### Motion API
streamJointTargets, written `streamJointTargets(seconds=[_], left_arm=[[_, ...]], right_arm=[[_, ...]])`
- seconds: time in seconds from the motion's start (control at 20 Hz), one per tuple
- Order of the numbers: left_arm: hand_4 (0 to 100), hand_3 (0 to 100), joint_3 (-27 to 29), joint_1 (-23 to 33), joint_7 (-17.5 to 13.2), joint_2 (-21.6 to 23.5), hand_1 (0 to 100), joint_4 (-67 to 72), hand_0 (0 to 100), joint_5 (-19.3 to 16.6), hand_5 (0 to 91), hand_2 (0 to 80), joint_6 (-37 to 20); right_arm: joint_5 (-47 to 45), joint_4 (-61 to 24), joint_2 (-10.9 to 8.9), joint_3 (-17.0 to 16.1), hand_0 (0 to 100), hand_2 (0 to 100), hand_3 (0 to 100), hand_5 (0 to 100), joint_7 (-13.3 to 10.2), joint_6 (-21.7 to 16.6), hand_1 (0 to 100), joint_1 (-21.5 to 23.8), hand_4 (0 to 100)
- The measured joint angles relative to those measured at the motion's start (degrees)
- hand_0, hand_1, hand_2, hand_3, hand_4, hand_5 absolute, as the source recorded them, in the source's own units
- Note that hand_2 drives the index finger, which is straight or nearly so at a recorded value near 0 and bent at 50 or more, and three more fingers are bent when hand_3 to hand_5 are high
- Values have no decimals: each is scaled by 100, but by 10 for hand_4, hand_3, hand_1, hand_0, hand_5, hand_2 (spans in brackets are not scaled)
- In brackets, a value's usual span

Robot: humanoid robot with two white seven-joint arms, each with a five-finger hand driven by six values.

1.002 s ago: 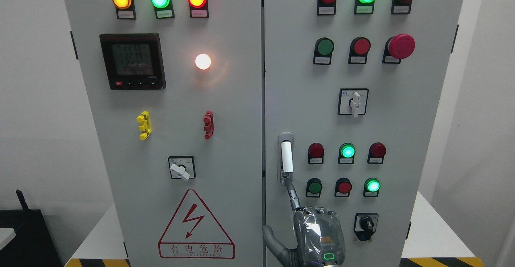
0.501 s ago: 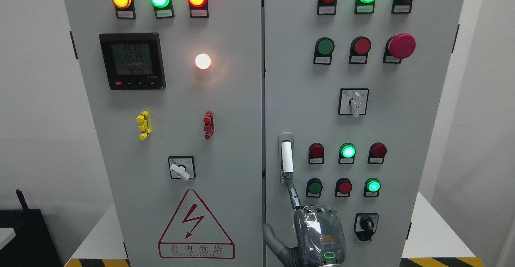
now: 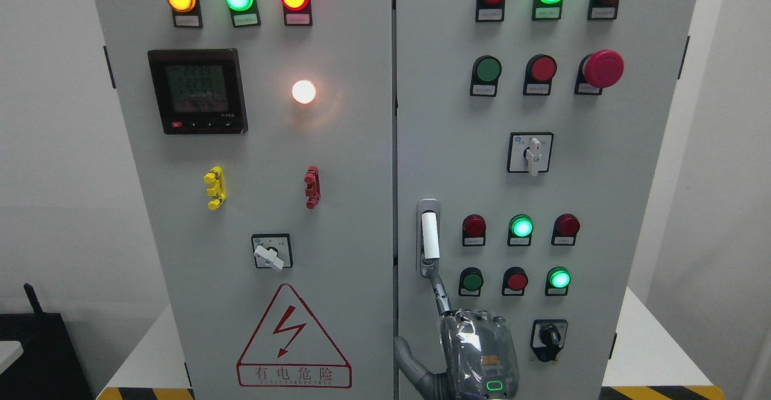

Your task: Release door handle

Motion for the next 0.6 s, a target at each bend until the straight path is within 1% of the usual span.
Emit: streamJointTargets(seconds=[0.3,0.35,0.4,0.45,0.5,0.55,0.6], left_arm=[[0,0,0,0,0,0,389,0,120,0,0,0,0],[0,0,0,0,0,0,389,0,120,0,0,0,0],[0,0,0,0,0,0,389,0,120,0,0,0,0],[0,0,0,0,0,0,389,0,120,0,0,0,0],[0,0,0,0,0,0,389,0,120,0,0,0,0],[0,0,0,0,0,0,389,0,120,0,0,0,0],[0,0,0,0,0,0,389,0,120,0,0,0,0]], right_arm=[[-10,-88,1,13,274,0,1000,1000,-25,-36,179,97,1000],[-13,-117,2,16,287,0,1000,1000,-46,-65,181,136,1000],[-17,-151,2,17,325,21,1000,997,-108,-116,190,180,1000],[-19,-189,1,16,358,126,1000,992,-207,-193,199,239,973],[-19,-238,0,15,388,248,1000,987,-314,-346,211,310,934],[-21,-283,-1,9,411,364,1000,974,-470,-502,223,379,905],[-23,-338,-2,-5,422,429,980,955,-588,-638,230,447,879]])
